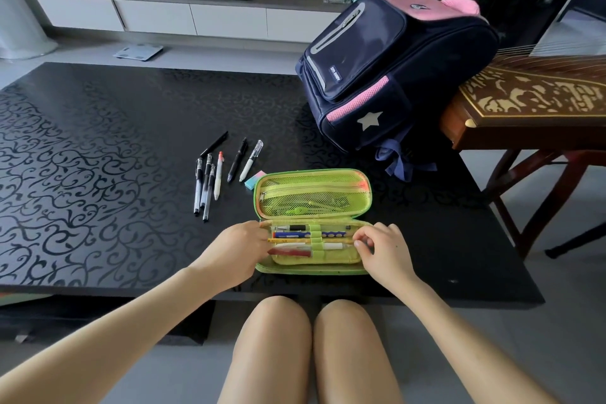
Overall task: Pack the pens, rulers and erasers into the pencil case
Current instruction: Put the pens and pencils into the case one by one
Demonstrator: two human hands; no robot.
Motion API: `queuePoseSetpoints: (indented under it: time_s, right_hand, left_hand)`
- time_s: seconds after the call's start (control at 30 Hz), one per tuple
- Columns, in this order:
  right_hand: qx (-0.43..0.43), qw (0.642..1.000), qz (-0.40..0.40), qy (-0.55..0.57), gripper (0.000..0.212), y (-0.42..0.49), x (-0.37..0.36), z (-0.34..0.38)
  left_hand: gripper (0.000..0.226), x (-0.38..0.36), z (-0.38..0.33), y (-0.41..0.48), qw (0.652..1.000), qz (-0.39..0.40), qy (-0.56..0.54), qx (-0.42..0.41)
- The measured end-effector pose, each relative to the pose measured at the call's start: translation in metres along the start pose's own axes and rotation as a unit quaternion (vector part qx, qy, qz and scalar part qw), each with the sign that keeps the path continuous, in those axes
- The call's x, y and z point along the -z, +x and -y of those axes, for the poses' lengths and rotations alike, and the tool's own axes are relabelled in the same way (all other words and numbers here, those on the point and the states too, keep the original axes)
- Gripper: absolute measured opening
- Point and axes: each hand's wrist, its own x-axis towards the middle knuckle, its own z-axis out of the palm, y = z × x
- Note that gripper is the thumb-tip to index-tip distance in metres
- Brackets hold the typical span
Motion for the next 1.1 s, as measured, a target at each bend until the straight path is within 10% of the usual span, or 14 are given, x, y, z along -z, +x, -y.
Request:
queuePoseSetpoints:
  time_s: [0.43, 0.67, 1.1]
  right_hand:
    - [-0.004, 0.999, 0.029, -0.013, 0.018, -0.002, 0.006, 0.000]
    - [0.050, 0.998, 0.012, -0.045, 0.013, 0.021, 0.023, 0.044]
    - [0.080, 0.995, 0.053, 0.004, 0.016, 0.052, 0.008, 0.080]
  left_hand:
    - [0.015, -0.005, -0.032, 0.033, 0.969, -0.123, -0.199, 0.080]
    - [0.024, -0.002, 0.020, 0.000, 0.921, -0.192, -0.213, 0.263]
    - [0.026, -0.023, 0.122, 0.115, 0.878, -0.014, -0.188, 0.439]
